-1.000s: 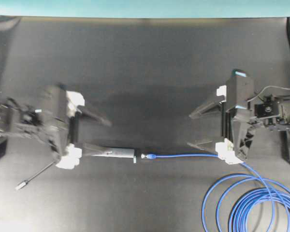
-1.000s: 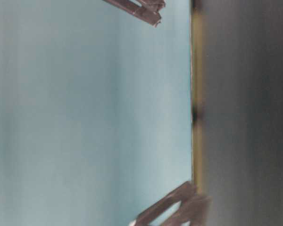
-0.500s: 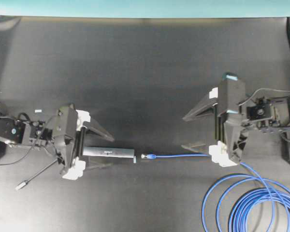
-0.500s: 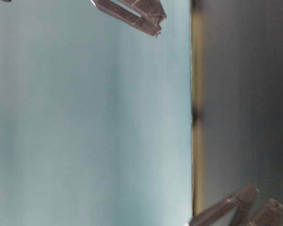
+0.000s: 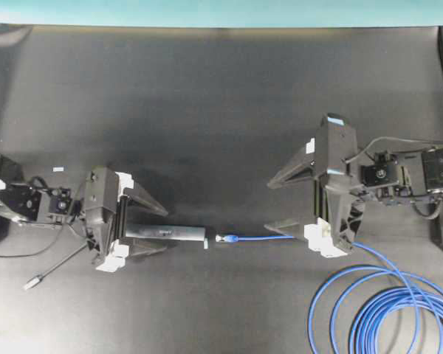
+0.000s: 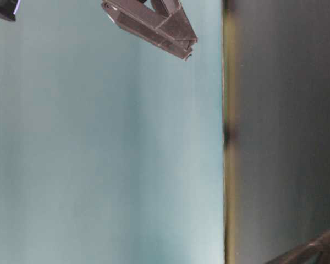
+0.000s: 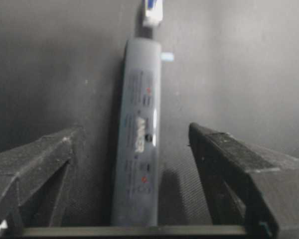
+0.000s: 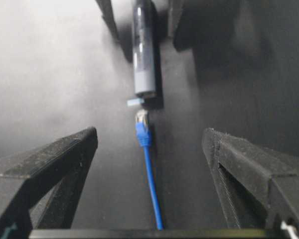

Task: Insert the LAN cable into the hub.
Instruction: 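Close the left gripper around the grey Anker hub body, then grasp the blue LAN cable behind its plug with the right gripper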

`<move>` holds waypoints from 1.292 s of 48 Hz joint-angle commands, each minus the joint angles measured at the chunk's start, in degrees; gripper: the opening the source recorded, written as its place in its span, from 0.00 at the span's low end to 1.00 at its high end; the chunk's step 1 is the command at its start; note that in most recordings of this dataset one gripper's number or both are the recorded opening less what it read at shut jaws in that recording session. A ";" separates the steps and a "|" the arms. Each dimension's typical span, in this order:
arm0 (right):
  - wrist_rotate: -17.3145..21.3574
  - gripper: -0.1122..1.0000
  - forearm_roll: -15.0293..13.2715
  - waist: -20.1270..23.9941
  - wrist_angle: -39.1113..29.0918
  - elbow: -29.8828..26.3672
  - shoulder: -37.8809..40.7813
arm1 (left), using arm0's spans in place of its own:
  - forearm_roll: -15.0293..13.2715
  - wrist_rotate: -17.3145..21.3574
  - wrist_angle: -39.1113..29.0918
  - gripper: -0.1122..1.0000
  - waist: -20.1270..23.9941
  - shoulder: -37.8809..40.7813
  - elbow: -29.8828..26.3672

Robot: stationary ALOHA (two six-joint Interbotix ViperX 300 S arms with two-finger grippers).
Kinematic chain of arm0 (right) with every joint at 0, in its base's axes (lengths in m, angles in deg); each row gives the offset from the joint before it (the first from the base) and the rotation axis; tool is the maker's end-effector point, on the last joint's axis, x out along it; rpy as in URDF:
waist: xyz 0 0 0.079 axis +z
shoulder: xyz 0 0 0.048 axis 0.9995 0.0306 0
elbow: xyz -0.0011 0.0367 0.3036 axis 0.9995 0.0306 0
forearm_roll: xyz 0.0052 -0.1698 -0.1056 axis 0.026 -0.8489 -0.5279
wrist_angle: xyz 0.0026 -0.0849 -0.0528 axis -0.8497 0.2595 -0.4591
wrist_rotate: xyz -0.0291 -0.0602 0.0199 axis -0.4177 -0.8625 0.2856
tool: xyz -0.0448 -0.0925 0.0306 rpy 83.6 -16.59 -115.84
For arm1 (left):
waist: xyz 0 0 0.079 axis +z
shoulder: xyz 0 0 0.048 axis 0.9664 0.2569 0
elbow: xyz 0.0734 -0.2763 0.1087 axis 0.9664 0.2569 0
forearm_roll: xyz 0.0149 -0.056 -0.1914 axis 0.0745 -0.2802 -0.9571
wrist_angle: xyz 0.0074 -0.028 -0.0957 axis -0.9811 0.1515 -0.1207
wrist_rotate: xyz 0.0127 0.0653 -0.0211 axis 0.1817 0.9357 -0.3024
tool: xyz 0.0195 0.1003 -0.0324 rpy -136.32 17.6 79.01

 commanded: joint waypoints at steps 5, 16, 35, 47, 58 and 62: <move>1.41 0.84 0.00 1.23 0.35 -0.62 0.18 | 0.18 0.18 1.32 0.82 0.44 2.55 -1.58; 1.41 0.84 0.00 1.23 0.35 -0.53 0.26 | 0.18 0.79 0.35 0.79 0.09 3.78 -2.55; 1.23 0.84 0.00 1.41 0.79 0.09 1.76 | 0.18 3.87 -6.86 0.35 -1.93 1.05 -2.99; 0.44 0.84 -0.26 2.29 6.77 -0.18 10.63 | 0.18 3.52 -17.14 0.35 -1.41 -10.72 -3.87; -1.05 0.84 -0.35 3.52 13.80 0.00 17.67 | 0.18 3.43 -32.61 0.35 -1.32 -21.01 -5.98; -1.41 0.84 -0.35 3.78 16.08 0.00 19.86 | 0.18 3.43 -37.71 0.35 -1.32 -23.55 -7.03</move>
